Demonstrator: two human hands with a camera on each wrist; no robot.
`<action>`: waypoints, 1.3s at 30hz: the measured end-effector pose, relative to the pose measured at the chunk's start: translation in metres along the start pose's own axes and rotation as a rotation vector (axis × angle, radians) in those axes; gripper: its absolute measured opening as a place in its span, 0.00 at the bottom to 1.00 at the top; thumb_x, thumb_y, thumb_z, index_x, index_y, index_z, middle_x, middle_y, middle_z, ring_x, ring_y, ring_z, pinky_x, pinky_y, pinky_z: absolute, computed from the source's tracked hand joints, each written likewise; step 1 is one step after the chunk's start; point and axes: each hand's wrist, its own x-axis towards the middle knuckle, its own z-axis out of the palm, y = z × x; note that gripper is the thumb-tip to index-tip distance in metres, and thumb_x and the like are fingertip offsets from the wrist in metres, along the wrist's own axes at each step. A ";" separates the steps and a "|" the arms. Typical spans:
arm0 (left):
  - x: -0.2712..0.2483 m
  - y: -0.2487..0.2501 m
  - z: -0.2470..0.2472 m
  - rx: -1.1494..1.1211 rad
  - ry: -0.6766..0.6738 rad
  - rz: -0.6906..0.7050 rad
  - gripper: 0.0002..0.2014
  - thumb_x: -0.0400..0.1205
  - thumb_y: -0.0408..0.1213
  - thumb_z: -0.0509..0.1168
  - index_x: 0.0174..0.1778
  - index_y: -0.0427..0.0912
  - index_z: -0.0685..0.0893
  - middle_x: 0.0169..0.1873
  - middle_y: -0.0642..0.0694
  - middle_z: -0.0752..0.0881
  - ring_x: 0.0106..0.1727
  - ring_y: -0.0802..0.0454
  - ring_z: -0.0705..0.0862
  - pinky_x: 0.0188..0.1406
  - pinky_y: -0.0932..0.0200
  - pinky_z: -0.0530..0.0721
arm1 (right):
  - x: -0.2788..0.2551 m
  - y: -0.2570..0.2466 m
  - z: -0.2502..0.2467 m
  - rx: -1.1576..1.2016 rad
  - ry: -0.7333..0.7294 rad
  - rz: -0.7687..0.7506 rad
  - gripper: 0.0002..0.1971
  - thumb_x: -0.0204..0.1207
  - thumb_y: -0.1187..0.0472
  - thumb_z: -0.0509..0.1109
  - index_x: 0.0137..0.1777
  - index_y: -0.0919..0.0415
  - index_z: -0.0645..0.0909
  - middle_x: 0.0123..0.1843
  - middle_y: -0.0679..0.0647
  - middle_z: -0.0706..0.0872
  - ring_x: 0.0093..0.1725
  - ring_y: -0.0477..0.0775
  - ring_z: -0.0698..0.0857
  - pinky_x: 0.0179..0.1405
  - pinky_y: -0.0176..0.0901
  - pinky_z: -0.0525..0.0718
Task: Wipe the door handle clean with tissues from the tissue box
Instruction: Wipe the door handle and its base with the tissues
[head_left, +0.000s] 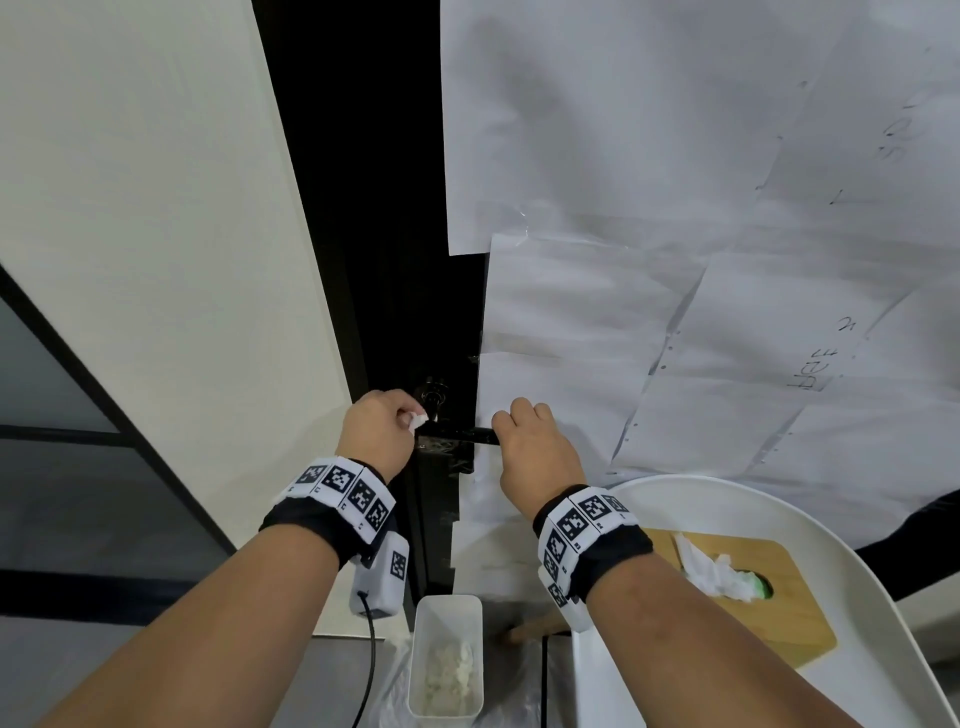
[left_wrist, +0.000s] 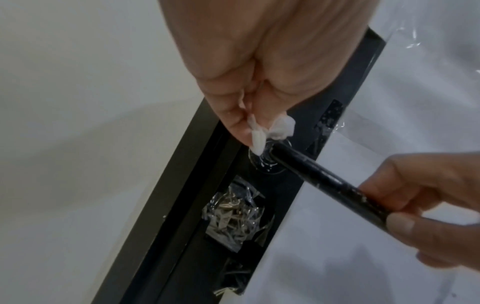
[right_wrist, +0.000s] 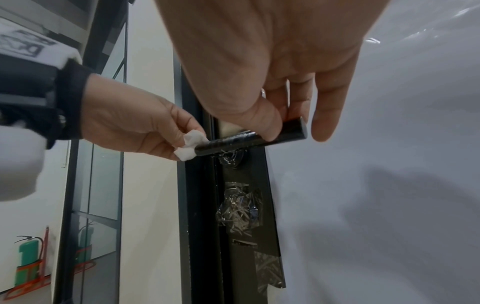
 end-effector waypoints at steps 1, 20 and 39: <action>-0.002 -0.002 0.001 -0.028 0.038 -0.030 0.14 0.82 0.26 0.58 0.47 0.43 0.88 0.47 0.43 0.85 0.44 0.51 0.80 0.42 0.61 0.76 | 0.000 0.000 0.000 0.004 -0.003 0.003 0.18 0.63 0.78 0.58 0.51 0.61 0.73 0.54 0.57 0.73 0.53 0.59 0.71 0.34 0.47 0.74; 0.004 0.005 0.013 -0.217 0.048 -0.198 0.10 0.81 0.32 0.65 0.50 0.46 0.91 0.42 0.46 0.91 0.34 0.55 0.83 0.35 0.68 0.77 | 0.000 0.001 0.001 -0.016 -0.012 0.003 0.18 0.62 0.78 0.57 0.51 0.61 0.72 0.54 0.57 0.73 0.53 0.59 0.70 0.35 0.48 0.75; 0.015 0.030 0.013 0.428 -0.128 0.163 0.17 0.78 0.23 0.63 0.59 0.41 0.87 0.59 0.40 0.75 0.59 0.41 0.78 0.56 0.48 0.84 | -0.002 0.000 -0.001 -0.014 -0.009 0.006 0.17 0.64 0.77 0.56 0.52 0.62 0.72 0.54 0.58 0.73 0.53 0.59 0.70 0.34 0.47 0.74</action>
